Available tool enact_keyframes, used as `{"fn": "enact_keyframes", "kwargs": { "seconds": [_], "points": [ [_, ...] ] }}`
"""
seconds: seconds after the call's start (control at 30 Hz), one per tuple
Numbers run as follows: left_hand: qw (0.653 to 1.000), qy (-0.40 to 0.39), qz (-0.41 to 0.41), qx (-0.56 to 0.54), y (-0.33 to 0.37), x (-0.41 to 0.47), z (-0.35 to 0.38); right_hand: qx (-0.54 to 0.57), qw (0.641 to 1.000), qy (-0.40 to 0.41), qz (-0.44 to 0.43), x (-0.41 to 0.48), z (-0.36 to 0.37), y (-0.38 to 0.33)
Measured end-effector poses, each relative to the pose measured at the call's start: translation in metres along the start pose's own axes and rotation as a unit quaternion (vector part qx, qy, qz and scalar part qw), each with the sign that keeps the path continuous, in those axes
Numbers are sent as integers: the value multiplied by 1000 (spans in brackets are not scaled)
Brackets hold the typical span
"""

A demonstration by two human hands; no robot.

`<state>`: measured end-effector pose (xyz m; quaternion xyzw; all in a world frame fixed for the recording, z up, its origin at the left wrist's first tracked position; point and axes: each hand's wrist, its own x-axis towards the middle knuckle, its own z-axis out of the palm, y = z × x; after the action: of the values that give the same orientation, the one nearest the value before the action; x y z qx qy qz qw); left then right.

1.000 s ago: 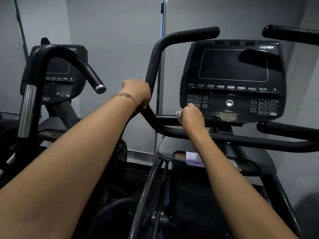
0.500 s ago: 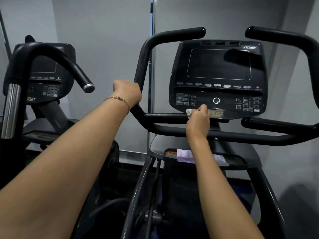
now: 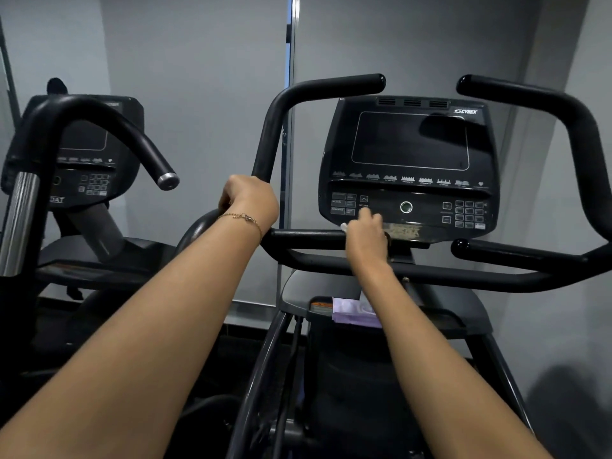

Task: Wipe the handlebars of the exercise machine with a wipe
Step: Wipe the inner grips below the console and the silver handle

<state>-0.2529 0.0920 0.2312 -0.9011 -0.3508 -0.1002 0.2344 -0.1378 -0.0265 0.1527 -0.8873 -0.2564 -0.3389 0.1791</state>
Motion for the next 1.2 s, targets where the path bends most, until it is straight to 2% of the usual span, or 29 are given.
{"fn": "enact_keyframes", "kwargs": {
  "seconds": [0.1, 0.2, 0.33, 0.63, 0.7, 0.8, 0.9, 0.97, 1.07, 1.2],
  "points": [
    [1000, -3, -1, 2, 0, 1, -1, -34, 995, 4, -89, -13, 1, 9],
    [1000, 0, -1, 5, 0, 1, -1, -34, 998, 10, -56, -13, -9, 35],
    [1000, 0, -9, 7, 3, 3, -2, -46, 998, -26, -26, -2, -20, 37],
    [999, 1, -30, -43, -4, 9, -5, 13, 988, -29, -151, -9, 4, -25],
    [998, 6, -26, -53, -10, 9, -5, 18, 991, -24, -134, -12, 2, -9],
    [999, 10, -20, -49, -12, 9, -5, 36, 998, 18, -39, -16, 1, 22],
    [999, 15, -19, -36, -11, 10, -4, 47, 998, 20, 21, -7, 1, 14],
    [999, 22, -16, -36, -10, 9, -3, 50, 999, 5, -10, -1, 5, -11],
    [999, 24, -15, -37, -11, 9, -3, 64, 992, -17, -104, 2, 24, -46],
    [999, 27, -15, -43, -16, 10, -2, 33, 982, -31, -184, 0, 28, -55]
  ]
}}
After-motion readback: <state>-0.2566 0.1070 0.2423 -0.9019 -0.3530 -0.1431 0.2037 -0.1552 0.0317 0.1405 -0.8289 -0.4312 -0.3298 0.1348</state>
